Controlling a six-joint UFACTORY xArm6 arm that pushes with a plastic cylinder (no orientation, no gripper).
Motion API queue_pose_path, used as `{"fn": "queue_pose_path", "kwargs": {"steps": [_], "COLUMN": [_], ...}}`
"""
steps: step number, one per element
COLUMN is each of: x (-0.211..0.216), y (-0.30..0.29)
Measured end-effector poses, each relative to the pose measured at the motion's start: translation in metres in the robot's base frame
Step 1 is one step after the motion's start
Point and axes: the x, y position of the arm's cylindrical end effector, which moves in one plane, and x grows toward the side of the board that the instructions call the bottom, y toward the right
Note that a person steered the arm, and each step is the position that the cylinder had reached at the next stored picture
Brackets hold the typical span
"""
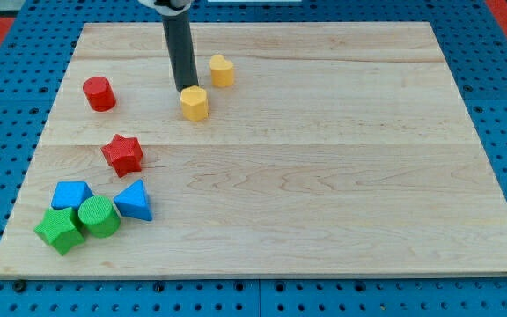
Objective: Move the yellow hexagon to the bottom center of the board
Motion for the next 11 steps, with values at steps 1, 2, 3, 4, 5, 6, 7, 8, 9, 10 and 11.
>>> {"fn": "queue_pose_path", "kwargs": {"steps": [1, 2, 3, 4, 5, 6, 7, 8, 9, 10, 11], "x": [0.052, 0.099, 0.103, 0.089, 0.126, 0.180, 0.141, 0.139, 0.162, 0.144, 0.139], "y": [0.022, 0.026, 0.051, 0.021, 0.039, 0.059, 0.072, 0.107, 0.107, 0.098, 0.027]}}
